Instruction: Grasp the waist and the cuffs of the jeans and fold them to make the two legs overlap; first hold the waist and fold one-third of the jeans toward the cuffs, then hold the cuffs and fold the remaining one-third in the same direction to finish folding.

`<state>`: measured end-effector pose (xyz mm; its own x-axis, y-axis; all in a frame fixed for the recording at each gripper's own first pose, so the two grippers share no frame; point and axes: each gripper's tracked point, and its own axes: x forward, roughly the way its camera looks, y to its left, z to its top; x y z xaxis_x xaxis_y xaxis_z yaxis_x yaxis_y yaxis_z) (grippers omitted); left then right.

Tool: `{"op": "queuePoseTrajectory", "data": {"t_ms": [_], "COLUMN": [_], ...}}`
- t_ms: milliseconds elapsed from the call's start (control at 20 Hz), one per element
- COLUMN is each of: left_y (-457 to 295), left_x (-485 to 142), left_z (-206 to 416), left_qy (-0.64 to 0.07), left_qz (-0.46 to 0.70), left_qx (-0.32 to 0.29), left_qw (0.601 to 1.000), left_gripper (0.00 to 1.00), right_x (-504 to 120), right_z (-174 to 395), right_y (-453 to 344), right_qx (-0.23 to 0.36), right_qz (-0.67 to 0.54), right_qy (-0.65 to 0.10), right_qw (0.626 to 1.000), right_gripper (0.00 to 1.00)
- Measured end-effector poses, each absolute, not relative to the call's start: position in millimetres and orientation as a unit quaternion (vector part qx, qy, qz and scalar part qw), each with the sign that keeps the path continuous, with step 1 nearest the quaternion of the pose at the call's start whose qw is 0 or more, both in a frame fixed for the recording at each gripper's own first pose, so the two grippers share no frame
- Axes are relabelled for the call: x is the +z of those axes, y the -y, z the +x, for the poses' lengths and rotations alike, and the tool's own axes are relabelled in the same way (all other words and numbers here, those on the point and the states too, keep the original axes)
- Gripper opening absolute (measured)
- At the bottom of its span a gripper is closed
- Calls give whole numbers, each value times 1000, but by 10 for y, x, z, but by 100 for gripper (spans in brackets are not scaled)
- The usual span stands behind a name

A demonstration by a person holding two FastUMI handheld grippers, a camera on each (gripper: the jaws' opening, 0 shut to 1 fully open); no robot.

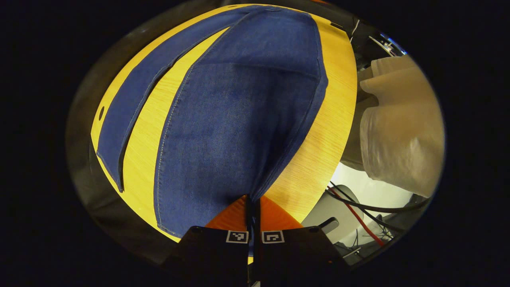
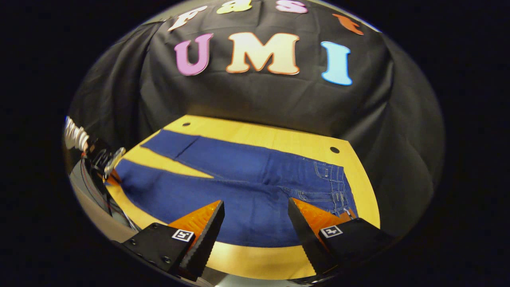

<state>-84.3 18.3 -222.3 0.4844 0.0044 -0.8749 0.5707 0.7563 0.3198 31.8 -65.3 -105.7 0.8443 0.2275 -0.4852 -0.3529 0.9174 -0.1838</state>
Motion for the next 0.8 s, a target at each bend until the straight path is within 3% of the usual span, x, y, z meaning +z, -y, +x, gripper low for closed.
{"op": "queuePoseTrajectory", "data": {"t_ms": [200,500,800], "left_y": [-168,-168,-168], "left_x": [-2244,-2254,-2261], "left_z": [-820,-802,-796], "left_qy": [-492,-504,-511], "left_qz": [293,278,273], "left_qx": [-147,-121,-110], "left_qw": [807,809,808], "left_gripper": [0,0,0], "right_x": [-1443,-2051,-2418], "right_z": [418,376,422], "right_y": [872,1410,1719], "right_qx": [225,312,339], "right_qz": [-237,-398,-461], "right_qy": [-298,-396,-438], "right_qw": [897,766,693], "right_gripper": [100,100,99]}}
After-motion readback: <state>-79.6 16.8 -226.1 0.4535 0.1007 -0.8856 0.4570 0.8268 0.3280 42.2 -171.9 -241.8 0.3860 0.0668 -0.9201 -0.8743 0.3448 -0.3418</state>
